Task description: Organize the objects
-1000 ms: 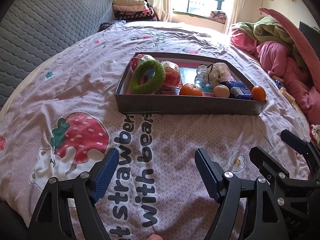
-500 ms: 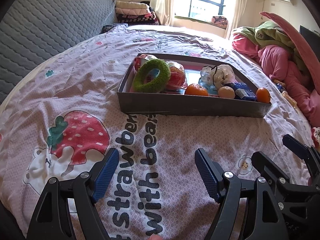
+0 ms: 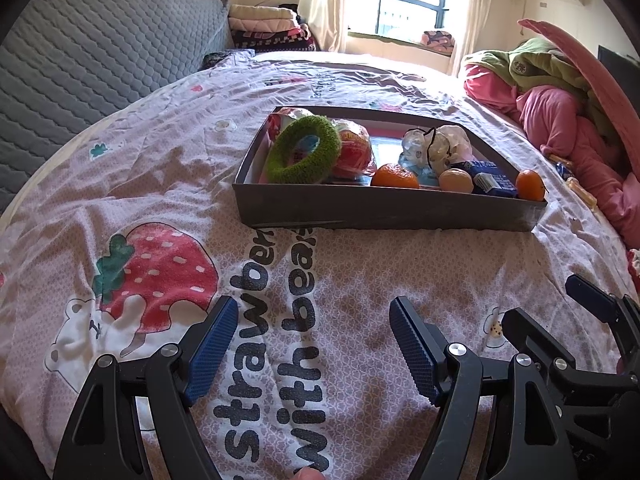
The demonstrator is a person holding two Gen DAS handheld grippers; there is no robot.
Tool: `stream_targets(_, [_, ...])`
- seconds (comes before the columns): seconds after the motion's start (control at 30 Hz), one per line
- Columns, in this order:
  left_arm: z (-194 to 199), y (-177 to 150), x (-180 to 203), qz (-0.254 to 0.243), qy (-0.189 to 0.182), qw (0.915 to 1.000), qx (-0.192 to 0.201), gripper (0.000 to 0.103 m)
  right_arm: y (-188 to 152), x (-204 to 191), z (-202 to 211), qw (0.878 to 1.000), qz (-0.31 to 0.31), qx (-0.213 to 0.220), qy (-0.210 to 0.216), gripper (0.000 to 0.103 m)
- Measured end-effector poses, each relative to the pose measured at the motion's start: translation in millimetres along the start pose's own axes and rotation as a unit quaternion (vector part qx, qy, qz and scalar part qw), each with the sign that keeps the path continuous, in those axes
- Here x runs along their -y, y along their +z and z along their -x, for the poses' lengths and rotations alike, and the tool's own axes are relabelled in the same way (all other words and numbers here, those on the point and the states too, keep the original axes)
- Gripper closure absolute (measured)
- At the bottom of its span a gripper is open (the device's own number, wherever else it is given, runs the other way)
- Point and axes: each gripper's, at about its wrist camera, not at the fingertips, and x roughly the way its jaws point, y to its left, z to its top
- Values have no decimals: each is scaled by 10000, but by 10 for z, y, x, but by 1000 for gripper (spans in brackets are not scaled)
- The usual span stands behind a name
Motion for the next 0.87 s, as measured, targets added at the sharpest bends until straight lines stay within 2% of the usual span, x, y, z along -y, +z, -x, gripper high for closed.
stream_targets(0.87, [-16, -16, 19, -50, -13, 10000, -37, 24, -24, 26, -71, 9999, -12, -112, -24, 13])
